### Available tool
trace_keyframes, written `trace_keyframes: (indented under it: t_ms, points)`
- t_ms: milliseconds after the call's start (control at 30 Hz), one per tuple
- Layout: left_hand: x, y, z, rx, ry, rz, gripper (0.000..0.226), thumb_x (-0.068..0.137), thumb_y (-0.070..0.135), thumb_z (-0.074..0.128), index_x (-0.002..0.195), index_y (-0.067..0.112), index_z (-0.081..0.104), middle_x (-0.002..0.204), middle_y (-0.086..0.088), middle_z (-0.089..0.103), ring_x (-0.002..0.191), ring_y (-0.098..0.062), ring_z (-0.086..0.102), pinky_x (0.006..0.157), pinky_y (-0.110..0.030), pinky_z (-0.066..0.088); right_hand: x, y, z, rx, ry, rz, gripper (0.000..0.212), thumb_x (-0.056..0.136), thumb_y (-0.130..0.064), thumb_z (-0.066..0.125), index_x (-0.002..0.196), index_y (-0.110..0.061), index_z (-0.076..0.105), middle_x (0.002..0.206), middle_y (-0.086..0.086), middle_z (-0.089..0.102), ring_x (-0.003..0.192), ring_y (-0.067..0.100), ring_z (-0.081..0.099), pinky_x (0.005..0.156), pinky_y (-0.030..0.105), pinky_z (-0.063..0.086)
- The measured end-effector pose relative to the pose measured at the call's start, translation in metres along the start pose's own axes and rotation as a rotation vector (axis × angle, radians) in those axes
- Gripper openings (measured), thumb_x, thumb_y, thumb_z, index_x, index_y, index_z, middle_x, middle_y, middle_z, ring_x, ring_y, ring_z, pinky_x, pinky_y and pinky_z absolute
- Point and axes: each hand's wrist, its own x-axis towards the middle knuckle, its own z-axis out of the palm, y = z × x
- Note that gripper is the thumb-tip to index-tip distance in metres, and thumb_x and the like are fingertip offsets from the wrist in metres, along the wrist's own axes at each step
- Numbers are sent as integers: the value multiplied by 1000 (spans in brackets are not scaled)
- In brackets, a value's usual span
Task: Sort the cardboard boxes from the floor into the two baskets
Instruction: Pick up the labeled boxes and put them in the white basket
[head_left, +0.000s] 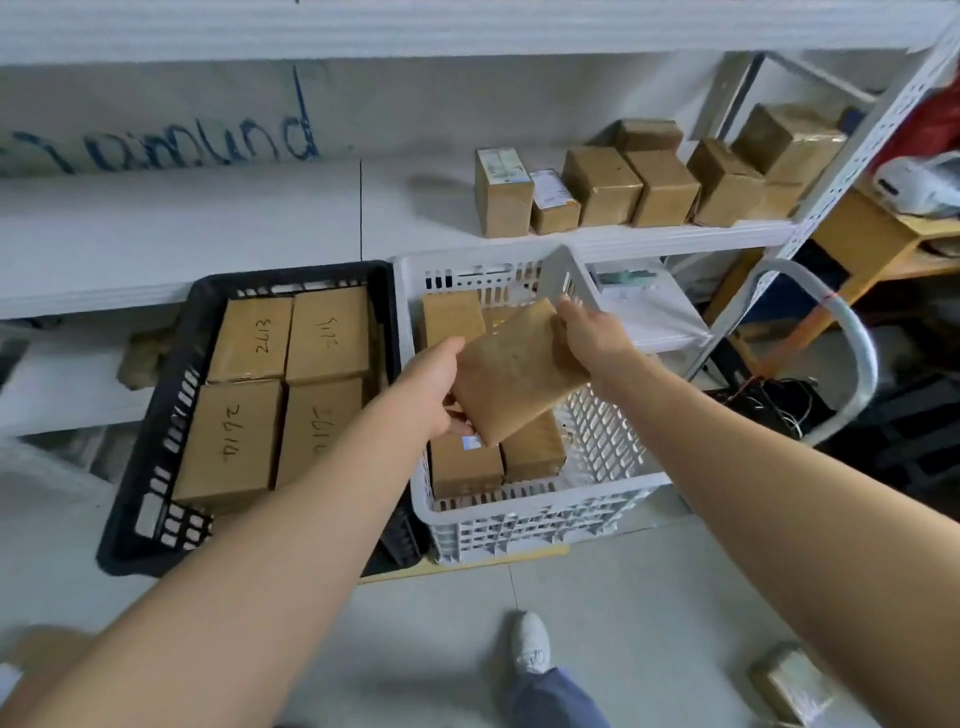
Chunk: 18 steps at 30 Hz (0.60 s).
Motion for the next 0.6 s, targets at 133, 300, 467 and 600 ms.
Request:
trace_keyframes:
  t_ms: [133,300,467,600]
  points:
    - [44,-7,9,-35,70,-113,14,96,26,51,104,15,54,100,-12,54,88,-30,55,77,-58,52,51,11,13,-98,-126,55,48,97,-40,44,126,-3,55,116,8,56,101,23,50,85,28,37]
    - [85,-23,22,-125,122,-286,7,95,20,51,94,13,52,104,-14,59,101,-33,54,89,-56,49,98,25,36,-282,-271,32,44,101,-34,38,126,-2,56,123,16,55,112,29,53,92,29,40]
    - [111,-41,20,-329,162,-361,8,98,5,40,93,9,46,126,-14,50,127,-37,42,107,-62,31,132,41,70,-386,-373,70,46,99,-35,39,127,-2,55,125,18,57,111,31,55,91,33,44]
    - [132,-43,18,-456,281,-368,17,96,8,46,110,13,40,121,-13,48,127,-38,40,107,-63,30,158,52,98,-418,-364,96,47,97,-36,35,132,-9,52,133,16,47,120,34,45,107,42,36]
